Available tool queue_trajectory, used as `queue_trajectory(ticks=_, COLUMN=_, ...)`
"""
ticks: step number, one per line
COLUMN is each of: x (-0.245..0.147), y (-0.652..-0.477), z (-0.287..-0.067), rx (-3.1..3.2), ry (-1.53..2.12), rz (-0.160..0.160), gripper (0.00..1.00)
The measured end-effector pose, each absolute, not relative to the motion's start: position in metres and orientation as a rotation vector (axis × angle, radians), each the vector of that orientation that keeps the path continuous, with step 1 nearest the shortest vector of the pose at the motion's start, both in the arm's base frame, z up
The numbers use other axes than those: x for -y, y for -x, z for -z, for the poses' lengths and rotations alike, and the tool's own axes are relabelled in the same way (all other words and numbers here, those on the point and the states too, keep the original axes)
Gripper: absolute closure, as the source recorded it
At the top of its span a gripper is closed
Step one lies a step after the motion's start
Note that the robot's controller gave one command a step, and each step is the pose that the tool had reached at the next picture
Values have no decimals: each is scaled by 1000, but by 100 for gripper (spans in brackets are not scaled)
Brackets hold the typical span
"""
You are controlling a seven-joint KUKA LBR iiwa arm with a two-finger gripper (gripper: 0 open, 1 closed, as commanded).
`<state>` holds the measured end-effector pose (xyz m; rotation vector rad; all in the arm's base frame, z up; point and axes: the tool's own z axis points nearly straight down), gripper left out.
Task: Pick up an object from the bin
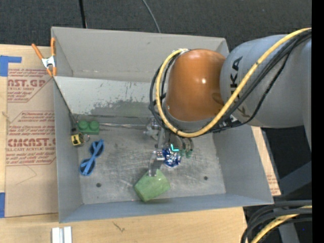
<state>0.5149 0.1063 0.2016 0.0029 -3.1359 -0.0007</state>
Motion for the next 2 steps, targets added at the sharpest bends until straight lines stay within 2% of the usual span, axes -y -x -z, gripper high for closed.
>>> queue_trajectory(ticks=1, x=-90, y=-487, z=-74, rx=3137, ry=-400, rz=4, gripper=0)
queue_trajectory(ticks=2, x=-35, y=-489, z=-101, rx=3130, ry=-296, rz=-3, gripper=0)
